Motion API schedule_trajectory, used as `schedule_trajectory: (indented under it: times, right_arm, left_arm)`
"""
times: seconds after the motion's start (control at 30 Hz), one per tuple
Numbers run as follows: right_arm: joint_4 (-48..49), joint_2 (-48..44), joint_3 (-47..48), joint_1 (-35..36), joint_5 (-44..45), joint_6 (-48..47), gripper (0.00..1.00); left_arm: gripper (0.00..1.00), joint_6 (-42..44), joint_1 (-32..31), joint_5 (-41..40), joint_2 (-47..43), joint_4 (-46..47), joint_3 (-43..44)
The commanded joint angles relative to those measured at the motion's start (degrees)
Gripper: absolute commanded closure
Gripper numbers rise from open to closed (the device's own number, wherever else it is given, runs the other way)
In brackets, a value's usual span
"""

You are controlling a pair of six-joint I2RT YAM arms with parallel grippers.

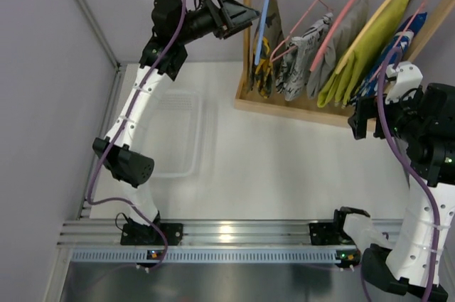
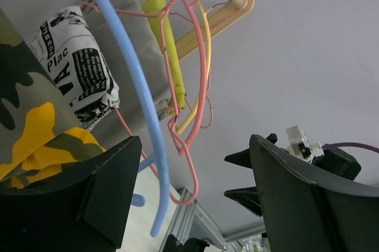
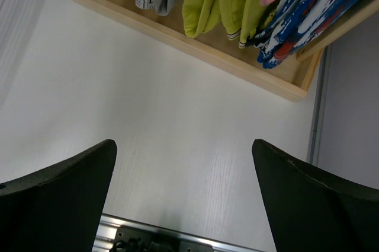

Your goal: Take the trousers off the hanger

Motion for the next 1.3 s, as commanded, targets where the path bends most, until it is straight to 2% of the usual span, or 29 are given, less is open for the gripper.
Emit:
schedule_trajectory:
  times: [0.0,0.2,0.23,0.33,0.57,0.67,0.9,1.03,1.1,1.27]
  right_arm:
    - [0.29,0.19,3.96,-0.88,-0.99,1.29,0.00]
    - [-0.51,0.28,6.77,-0.97,0.15,0.95,0.01]
    - [-0.51,0.28,6.51,-1.06,0.50,0.86,0.01]
    - [-0.51,0.28,6.33,-0.97,1.29,0.68,0.01]
    - [-0.51,0.36,6.25,-0.97,1.56,0.50,0.01]
    - [-0.42,0.10,5.90,-1.06,1.56,0.50,0.01]
    - [-0.07,-0.16,4.93,-0.97,1.12,0.77,0.01]
    - [0.02,-0.60,3.79,-1.06,0.77,0.86,0.01]
    - [-0.15,-0.60,3.87,-1.06,0.50,0.94,0.00]
    - [-0.42,-0.60,4.05,-0.97,0.24,0.59,0.00]
  left_arm:
    - [0.21,-7.25,-0.75,-0.88,2.85,6.12,1.01]
    - [0.25,-11.90,-2.15,-0.81,6.10,9.73,1.45]
    - [0.28,-13.65,-2.42,-0.28,7.15,13.91,1.71]
    - [0.28,-14.81,-3.30,1.13,8.47,18.07,1.80]
    - [0.30,-18.49,-4.88,1.75,11.64,21.94,3.73]
    - [0.37,-19.91,-4.88,1.31,12.43,23.70,4.34]
    - [0.68,-20.35,-4.97,0.00,13.40,25.99,6.37]
    - [0.92,-18.86,-4.97,-1.15,14.62,27.66,9.26]
    - [0.99,-17.98,-5.06,-1.59,14.80,27.58,10.49]
    - [1.00,-14.30,-5.49,-2.38,15.51,29.42,14.01]
